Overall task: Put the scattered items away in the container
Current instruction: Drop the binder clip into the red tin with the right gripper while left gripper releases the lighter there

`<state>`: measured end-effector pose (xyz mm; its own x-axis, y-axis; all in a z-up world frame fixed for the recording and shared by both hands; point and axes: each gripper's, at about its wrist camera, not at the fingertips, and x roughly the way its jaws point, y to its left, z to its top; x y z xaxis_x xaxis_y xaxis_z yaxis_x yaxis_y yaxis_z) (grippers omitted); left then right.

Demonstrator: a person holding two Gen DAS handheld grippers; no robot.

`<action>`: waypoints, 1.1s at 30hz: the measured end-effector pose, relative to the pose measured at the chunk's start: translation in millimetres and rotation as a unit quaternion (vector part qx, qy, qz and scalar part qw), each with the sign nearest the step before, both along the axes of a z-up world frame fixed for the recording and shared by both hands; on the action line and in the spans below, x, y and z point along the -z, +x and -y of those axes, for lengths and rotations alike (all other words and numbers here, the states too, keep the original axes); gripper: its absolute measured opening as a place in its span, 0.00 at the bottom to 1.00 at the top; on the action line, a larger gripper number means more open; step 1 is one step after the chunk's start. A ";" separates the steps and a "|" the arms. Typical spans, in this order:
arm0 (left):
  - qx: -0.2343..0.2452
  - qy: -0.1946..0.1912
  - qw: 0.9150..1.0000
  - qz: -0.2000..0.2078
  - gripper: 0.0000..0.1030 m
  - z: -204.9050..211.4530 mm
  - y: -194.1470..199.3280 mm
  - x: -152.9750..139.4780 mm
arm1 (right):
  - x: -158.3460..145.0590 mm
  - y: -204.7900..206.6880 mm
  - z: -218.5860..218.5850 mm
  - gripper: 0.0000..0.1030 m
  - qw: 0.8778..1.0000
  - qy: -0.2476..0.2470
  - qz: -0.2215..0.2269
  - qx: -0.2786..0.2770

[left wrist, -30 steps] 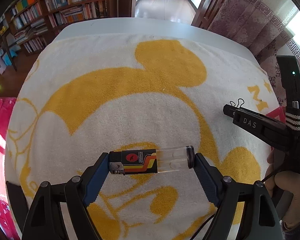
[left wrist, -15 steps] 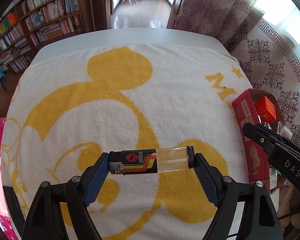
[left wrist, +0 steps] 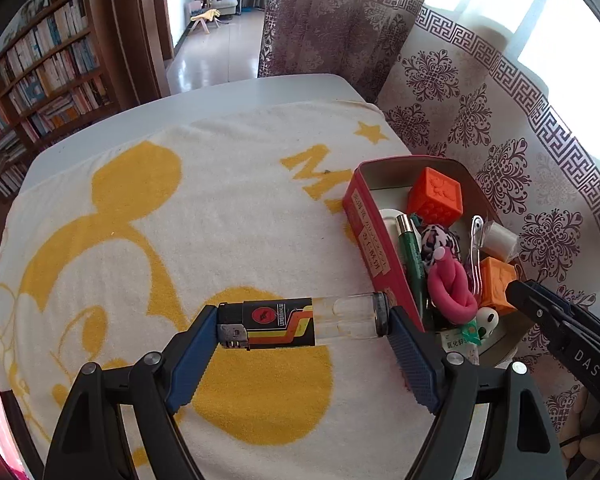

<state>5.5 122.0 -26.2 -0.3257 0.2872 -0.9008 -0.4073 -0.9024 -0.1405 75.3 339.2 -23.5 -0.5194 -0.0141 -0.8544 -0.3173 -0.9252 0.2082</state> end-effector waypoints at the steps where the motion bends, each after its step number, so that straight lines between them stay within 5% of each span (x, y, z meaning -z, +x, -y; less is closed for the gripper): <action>1: 0.005 0.002 1.000 -0.002 0.83 -8.0 1.4 -2.4 | 0.9 4.2 -6.2 0.37 1.000 -0.001 0.001 0.004; 14: 0.047 0.017 0.998 -0.028 0.83 -94.0 -9.5 -30.2 | -5.6 12.9 -41.2 0.37 1.000 -0.007 -0.016 -0.009; 21: 0.043 0.027 0.999 0.010 0.83 -115.1 -27.8 -17.8 | 6.3 3.5 -38.4 0.39 0.999 -0.027 -0.004 -0.046; 26: 0.015 0.023 0.998 0.061 0.84 -108.3 -33.0 0.8 | 11.1 6.5 -38.2 0.74 0.998 -0.032 -0.002 -0.053; 33: 0.002 0.042 0.996 0.075 0.84 -97.5 -30.7 9.1 | 19.0 21.4 -43.9 0.75 0.998 -0.032 0.017 -0.049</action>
